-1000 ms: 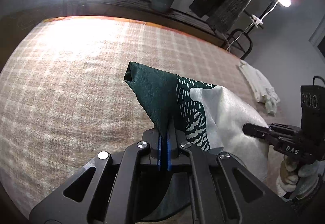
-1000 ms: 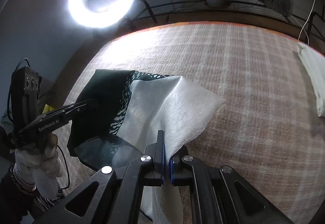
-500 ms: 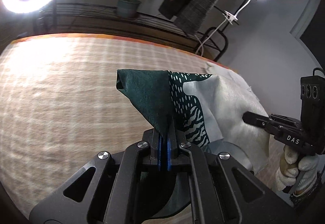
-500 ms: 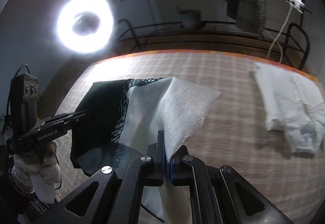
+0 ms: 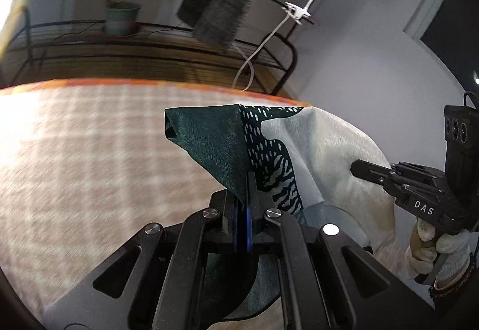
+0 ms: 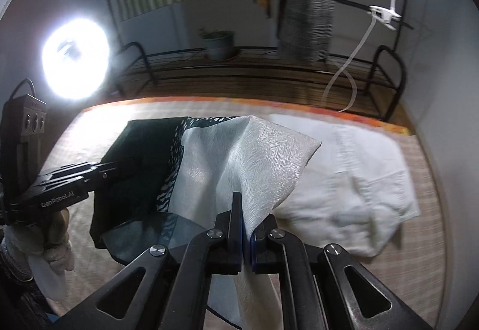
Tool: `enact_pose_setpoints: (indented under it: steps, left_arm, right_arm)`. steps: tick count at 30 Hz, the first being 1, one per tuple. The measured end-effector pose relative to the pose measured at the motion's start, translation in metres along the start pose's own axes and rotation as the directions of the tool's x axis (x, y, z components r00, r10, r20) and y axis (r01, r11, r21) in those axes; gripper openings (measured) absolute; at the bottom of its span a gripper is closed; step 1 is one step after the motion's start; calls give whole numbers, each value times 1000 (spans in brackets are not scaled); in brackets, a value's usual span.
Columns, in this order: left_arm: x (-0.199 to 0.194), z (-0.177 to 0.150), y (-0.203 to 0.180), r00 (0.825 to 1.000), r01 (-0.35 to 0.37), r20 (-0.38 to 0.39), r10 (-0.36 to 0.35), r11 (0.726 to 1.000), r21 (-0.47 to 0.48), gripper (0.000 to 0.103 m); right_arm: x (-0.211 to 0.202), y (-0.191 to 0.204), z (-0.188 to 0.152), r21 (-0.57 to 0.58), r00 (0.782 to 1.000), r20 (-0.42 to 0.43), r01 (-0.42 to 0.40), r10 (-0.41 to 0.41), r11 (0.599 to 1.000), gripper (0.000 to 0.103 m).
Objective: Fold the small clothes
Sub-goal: 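Lift the bundle with both grippers and fold it over onto itself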
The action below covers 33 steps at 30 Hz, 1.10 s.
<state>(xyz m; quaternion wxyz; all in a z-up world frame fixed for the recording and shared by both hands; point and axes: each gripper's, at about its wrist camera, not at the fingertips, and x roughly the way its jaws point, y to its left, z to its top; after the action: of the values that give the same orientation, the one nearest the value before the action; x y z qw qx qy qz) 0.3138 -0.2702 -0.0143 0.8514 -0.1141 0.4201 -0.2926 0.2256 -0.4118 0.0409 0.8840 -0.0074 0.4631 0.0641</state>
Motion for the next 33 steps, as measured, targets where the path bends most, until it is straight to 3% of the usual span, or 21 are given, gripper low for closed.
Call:
enact_pose_setpoints:
  steps: [6,15,26,33]
  left_arm:
    - [44,24,-35,999,32,6,-33,999,34,1]
    - [114,60,-83,999,38,10,-39,995,89,1]
    - [167,68,-91,1000,-2,-5,3,995,101,1]
    - [173,62,-97,1000,-30,3,30,991,131,1]
  right_arm:
    - [-6,-53,12,-2,995,10,95,-95,995,1]
    - [5,-125,43,-2,971,32,235,-235,972,1]
    - [49,-176,52,13,967,8,254,-254,967,1]
    - [69,-186,46,-8,956,-22,294,-294,956,5]
